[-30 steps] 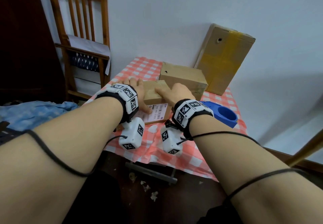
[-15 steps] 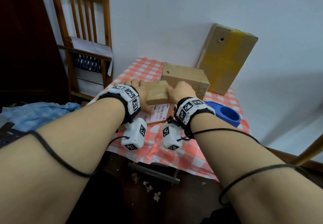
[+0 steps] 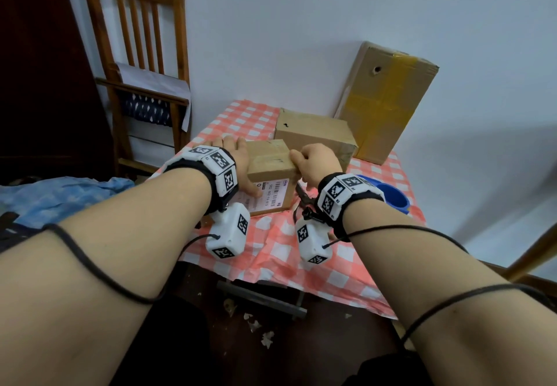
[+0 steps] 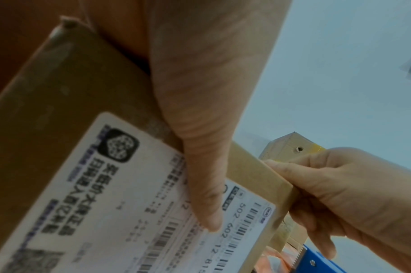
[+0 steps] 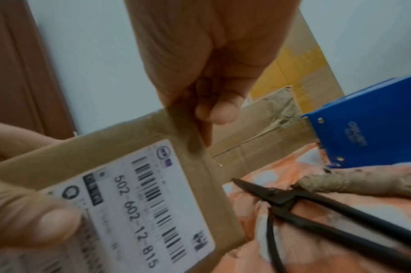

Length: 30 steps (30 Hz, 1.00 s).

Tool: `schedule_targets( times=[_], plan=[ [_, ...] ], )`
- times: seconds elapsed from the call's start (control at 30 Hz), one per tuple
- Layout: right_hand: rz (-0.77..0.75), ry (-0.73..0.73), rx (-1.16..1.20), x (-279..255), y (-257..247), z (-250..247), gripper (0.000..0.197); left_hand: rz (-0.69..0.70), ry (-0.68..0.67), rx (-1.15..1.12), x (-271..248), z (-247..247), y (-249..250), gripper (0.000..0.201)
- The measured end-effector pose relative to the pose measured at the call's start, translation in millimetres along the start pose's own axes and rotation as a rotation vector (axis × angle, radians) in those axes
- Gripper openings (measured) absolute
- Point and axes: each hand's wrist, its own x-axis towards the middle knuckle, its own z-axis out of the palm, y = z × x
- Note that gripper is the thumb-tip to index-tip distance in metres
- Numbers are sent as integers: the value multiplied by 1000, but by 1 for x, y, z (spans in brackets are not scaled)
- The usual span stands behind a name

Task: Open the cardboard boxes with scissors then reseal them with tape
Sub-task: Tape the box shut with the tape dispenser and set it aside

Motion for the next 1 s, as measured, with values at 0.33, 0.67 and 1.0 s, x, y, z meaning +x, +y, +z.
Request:
schedule_targets(
  times=[0.33,0.67,1.0],
  plan=[
    [-1,-6,-38,1,-1,1,35,-2,5,0,1,1,0,127],
    [112,-1,-100,13,-12,5,37,0,10,-1,2,2,-1,125],
    [147,23,-24,3,-13,0,33,11,12,-52,3,3,-3,130]
  ],
)
